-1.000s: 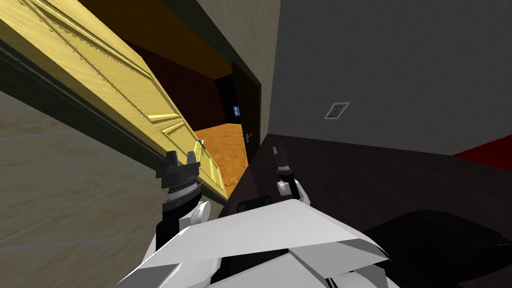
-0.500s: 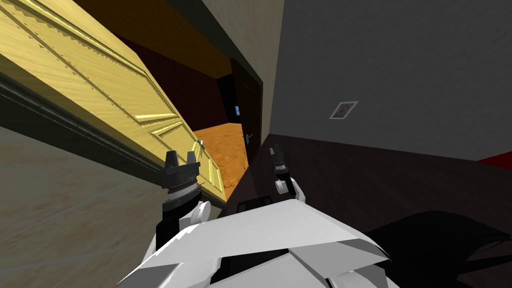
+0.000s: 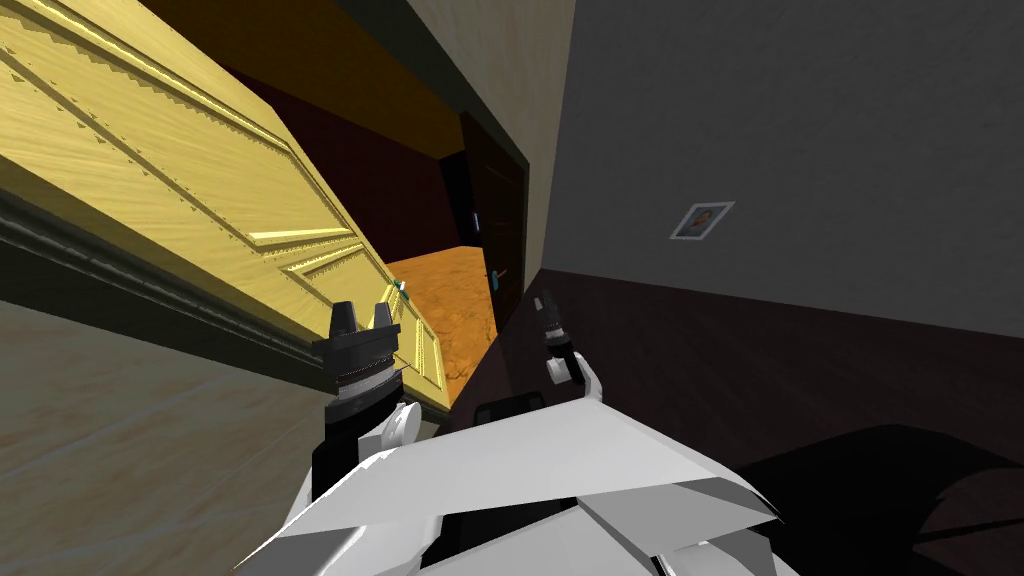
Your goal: Push the door open
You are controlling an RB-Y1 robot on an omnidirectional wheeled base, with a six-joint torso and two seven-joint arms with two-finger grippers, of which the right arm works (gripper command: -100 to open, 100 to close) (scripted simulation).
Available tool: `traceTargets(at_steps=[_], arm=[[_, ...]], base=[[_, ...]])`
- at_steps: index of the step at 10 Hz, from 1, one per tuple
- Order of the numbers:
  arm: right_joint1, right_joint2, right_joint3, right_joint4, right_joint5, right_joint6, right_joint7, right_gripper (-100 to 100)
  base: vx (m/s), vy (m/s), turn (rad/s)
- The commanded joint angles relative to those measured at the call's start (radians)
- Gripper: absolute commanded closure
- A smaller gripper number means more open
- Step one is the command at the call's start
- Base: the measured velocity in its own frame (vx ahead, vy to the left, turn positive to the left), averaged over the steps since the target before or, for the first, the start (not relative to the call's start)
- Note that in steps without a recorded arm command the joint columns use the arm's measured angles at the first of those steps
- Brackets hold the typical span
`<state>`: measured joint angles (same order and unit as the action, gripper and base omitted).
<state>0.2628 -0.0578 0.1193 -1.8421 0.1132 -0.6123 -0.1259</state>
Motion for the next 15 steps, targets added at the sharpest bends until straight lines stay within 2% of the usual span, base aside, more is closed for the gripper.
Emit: traceTargets(at_steps=[1,7,8,9,15], arm=[[-0.024,-0.006,0.004,0.037,0.0,0.001,-0.006,-100],[-0.115,-0.023,0.026,0.177,-0.001,0.006,-0.025,-100],[-0.146,-0.027,0.034,0.226,-0.001,0.007,-0.032,-100],[-0.146,-0.027,0.034,0.226,-0.001,0.007,-0.032,-100],[-0.243,-0.036,0.057,0.376,-0.001,0.011,-0.053,-100]], base=[[0.086,-0.065,0.057],[0.088,-0.08,0.072],[0.125,-0.11,0.119],[0.102,-0.083,0.058],[0.079,-0.074,0.069]])
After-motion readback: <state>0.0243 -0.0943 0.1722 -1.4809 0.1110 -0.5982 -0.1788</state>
